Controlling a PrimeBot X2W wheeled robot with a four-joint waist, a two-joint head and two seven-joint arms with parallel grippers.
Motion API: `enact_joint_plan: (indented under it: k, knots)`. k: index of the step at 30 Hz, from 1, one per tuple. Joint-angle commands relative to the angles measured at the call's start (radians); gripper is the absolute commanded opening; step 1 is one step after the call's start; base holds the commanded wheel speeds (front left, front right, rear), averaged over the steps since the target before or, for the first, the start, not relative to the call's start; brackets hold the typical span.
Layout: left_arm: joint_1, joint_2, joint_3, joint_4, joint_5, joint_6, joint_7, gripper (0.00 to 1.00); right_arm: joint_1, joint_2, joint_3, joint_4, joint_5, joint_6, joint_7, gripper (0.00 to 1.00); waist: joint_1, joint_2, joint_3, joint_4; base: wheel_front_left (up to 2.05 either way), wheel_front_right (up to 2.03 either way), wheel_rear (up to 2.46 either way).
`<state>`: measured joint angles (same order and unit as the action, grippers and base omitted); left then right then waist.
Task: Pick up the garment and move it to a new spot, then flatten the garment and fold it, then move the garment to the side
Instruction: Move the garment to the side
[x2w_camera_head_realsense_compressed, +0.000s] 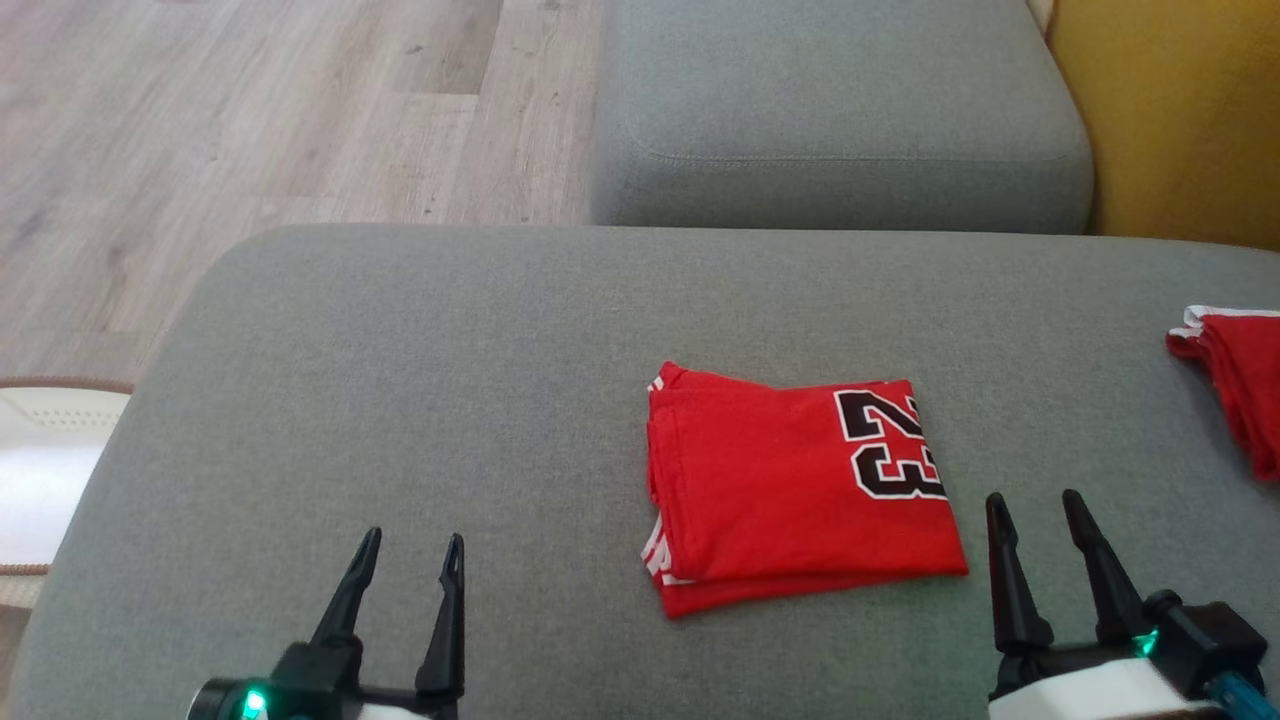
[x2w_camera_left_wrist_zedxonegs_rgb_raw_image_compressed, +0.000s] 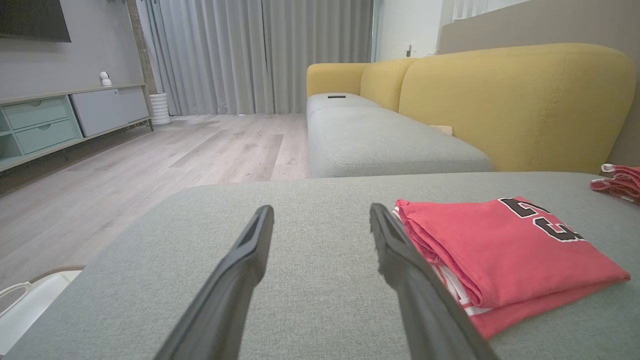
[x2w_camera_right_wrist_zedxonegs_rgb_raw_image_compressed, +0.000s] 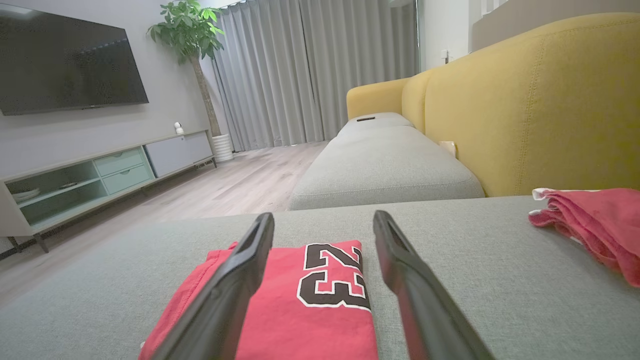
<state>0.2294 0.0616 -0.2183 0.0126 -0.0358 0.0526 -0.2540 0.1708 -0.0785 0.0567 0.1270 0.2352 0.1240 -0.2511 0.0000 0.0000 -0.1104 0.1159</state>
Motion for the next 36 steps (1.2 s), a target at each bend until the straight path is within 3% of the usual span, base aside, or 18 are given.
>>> enact_joint_plan:
  k: [1,36]
  knots:
    - [-0.042,-0.008,0.023,-0.026,0.009,0.002,-0.008,1.00,-0.040,-0.012,0.019,-0.027,-0.007,0.007,-0.011,1.00,0.0000,0.0000,-0.001,0.001,0.00,0.00,0.00]
    - [-0.082,-0.011,-0.020,-0.030,0.019,0.022,-0.008,1.00,-0.099,-0.035,0.021,-0.007,-0.003,0.007,-0.011,1.00,0.0000,0.0000,0.085,0.033,0.00,0.00,0.00]
